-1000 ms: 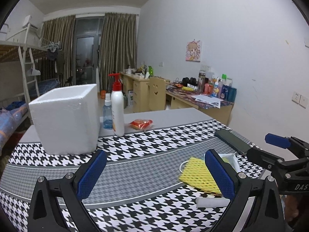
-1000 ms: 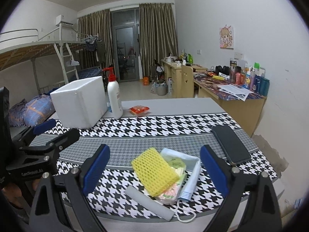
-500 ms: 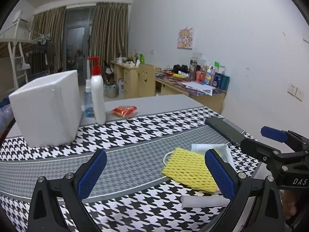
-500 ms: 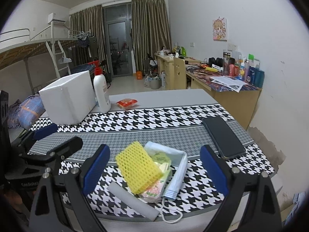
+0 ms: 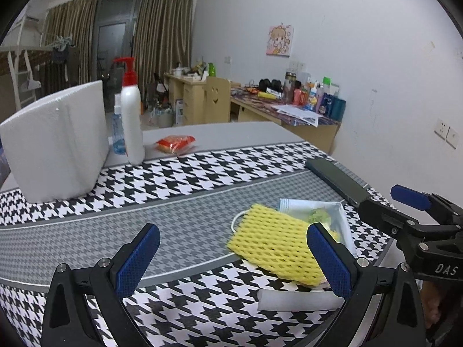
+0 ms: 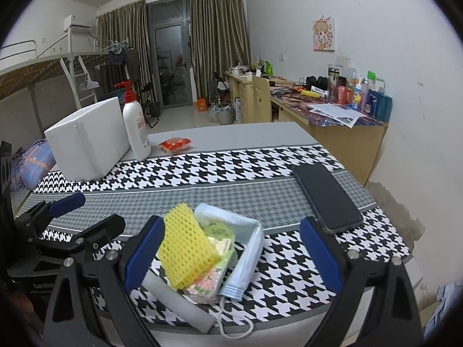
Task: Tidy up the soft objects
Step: 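Move the left gripper toward the yellow mesh sponge while the right gripper approaches the blue mask, then close the left gripper on the yellow mesh sponge while the right gripper grasps the blue mask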
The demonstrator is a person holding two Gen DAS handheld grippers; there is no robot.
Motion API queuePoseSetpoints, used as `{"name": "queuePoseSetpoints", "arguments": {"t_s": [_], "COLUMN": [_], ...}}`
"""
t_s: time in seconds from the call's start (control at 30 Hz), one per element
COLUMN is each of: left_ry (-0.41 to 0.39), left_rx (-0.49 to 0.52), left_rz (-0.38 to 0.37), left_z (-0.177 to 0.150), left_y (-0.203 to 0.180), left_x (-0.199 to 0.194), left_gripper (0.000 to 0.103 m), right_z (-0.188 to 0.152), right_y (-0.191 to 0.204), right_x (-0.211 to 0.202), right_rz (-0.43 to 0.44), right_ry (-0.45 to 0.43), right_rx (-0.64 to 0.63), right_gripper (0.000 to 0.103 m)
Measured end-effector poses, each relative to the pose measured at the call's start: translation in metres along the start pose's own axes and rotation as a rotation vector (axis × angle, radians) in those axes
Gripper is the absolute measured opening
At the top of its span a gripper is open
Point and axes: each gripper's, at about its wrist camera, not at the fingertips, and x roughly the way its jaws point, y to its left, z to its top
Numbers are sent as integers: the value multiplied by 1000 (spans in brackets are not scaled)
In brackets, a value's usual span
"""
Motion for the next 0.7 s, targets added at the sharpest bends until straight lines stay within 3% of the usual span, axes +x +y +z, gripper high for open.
{"name": "queuePoseSetpoints", "arguments": {"t_s": [0.5,0.63,0.7], "left_ry": [96,145,163], "left_rx": [-39,-54,-59], "left_rz": [-13,-20,-27], "left_z": [-5,-6,-8], "left_y": [-9,-11,-12], "left_x": [31,43,48], "left_gripper": [101,87,87], "right_z": [-9,-10,-10], "right_y": [-21,-24,-26], "right_x": [12,17,19], "right_rz": [-41,-43,-47], "right_ry": [32,39,43], "right_rx": [23,21,23], "right_gripper": [97,97,97]}}
